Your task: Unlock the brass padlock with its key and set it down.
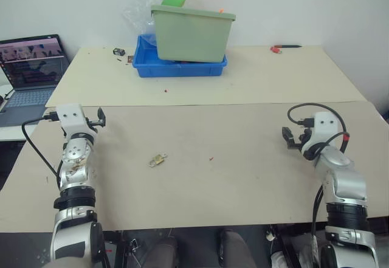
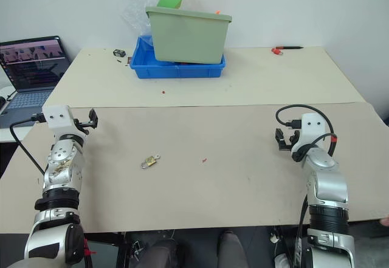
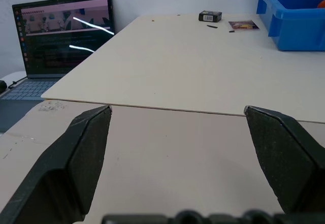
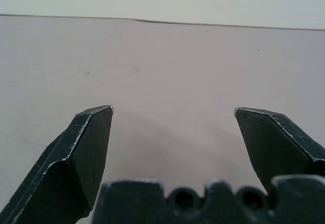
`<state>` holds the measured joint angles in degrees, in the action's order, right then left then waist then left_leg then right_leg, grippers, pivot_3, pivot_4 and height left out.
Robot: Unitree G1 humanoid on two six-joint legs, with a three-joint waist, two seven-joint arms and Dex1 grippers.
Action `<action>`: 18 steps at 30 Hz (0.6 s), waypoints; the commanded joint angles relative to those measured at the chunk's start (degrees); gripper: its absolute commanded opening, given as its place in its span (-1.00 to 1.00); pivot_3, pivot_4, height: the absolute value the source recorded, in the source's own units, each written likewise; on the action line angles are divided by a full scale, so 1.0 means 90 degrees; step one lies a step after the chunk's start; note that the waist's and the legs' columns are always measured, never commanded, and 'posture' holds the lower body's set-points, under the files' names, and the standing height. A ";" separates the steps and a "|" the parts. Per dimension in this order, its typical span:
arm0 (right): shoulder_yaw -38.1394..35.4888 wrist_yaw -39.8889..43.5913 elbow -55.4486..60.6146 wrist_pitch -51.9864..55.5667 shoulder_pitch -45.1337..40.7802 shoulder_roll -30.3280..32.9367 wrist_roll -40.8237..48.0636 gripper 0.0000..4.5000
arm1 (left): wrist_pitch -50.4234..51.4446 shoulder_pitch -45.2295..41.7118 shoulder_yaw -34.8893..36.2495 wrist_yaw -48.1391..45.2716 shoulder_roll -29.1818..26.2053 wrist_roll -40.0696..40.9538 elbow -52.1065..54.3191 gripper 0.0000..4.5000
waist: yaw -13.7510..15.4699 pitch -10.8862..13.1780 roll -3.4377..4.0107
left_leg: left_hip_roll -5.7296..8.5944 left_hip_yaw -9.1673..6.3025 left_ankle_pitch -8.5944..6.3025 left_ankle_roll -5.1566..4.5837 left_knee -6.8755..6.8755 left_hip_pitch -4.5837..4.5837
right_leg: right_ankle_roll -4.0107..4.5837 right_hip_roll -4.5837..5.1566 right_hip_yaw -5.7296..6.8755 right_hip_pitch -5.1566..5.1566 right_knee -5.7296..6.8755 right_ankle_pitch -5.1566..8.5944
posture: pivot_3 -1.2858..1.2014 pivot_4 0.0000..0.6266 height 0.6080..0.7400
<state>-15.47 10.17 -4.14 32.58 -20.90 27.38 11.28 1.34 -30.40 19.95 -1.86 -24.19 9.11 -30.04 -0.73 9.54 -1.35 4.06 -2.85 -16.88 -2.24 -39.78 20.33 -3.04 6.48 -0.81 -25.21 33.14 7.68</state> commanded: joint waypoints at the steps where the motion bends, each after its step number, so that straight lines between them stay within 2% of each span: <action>1: 0.0039 0.0092 -0.0046 -0.0298 -0.0197 0.0039 -0.0095 1.00 | -0.0097 -0.0061 -0.0016 -0.0096 -0.0080 0.0011 0.0272 0.98 | -0.0001 0.0000 0.0000 | 0.0000 0.0000 0.0000 0.0000 0.0000 0.0000 | 0.0000 0.0000 0.0000 0.0000 0.0000 0.0000 | 0.03 -0.52 1.00; 3: 0.0416 0.0657 -0.0227 -0.0244 -0.0603 -0.0017 0.0099 1.00 | -0.0098 -0.0018 0.0005 -0.0183 -0.0030 0.0101 0.0390 0.98 | -0.0033 0.0000 0.0000 | 0.0000 0.0000 0.0000 0.0000 0.0000 0.0000 | 0.0000 0.0000 0.0000 0.0001 0.0000 0.0000 | 0.03 -0.52 1.00; 6: 0.1761 0.3545 0.1340 0.0581 -0.0985 0.0264 0.1604 1.00 | -0.0121 0.0012 -0.0090 -0.0531 -0.0037 0.0155 0.0536 0.98 | -0.0135 0.0002 0.0001 | -0.0005 0.0007 0.0001 0.0000 0.0000 -0.0002 | 0.0003 -0.0006 -0.0003 -0.0003 0.0001 -0.0002 | 0.03 -0.52 1.00; 10: 0.2795 0.5869 0.2859 0.1241 -0.1011 0.1060 0.2826 1.00 | -0.0066 0.0033 -0.0127 -0.0914 0.0026 0.0330 0.0687 0.98 | -0.0138 0.0003 0.0003 | -0.0023 -0.0009 0.0000 0.0001 0.0002 0.0004 | 0.0006 -0.0023 0.0010 -0.0005 0.0002 0.0000 | 0.03 -0.52 1.00; 12: 0.2929 0.6115 0.2815 0.1359 -0.1196 0.1032 0.3063 1.00 | 0.0011 0.0131 -0.0254 -0.1210 0.0014 0.0383 0.0884 0.98 | -0.0065 -0.0007 -0.0018 | -0.0023 -0.0021 -0.0008 -0.0003 -0.0005 0.0005 | 0.0005 -0.0020 0.0028 0.0008 0.0000 0.0000 | 0.03 -0.52 1.00; 16: 0.3265 0.5829 0.2011 0.0922 -0.1596 0.0819 0.2278 1.00 | 0.0433 0.0756 -0.0649 -0.2431 -0.0153 0.0819 0.2085 0.98 | -0.0005 -0.0007 -0.0025 | -0.0002 -0.0002 -0.0023 -0.0014 -0.0012 0.0010 | -0.0004 0.0006 0.0017 -0.0001 0.0000 -0.0005 | 0.03 -0.52 1.00; 18: 0.3228 0.5722 0.1731 0.0823 -0.1703 0.0759 0.2089 1.00 | 0.0824 0.1413 -0.0872 -0.3405 -0.0565 0.1269 0.3199 0.98 | -0.0001 -0.0005 -0.0027 | -0.0002 -0.0004 -0.0016 -0.0002 -0.0012 0.0023 | -0.0004 0.0006 0.0020 -0.0017 -0.0002 -0.0005 | 0.03 -0.52 1.00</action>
<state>14.76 62.40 12.47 42.23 -34.73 34.32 31.67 6.29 -20.11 13.19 -25.22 -26.30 16.76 -10.47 -0.74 9.49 -1.60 4.01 -2.88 -16.91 -1.95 -39.89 20.62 -3.06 6.52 -0.63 -25.50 33.16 7.63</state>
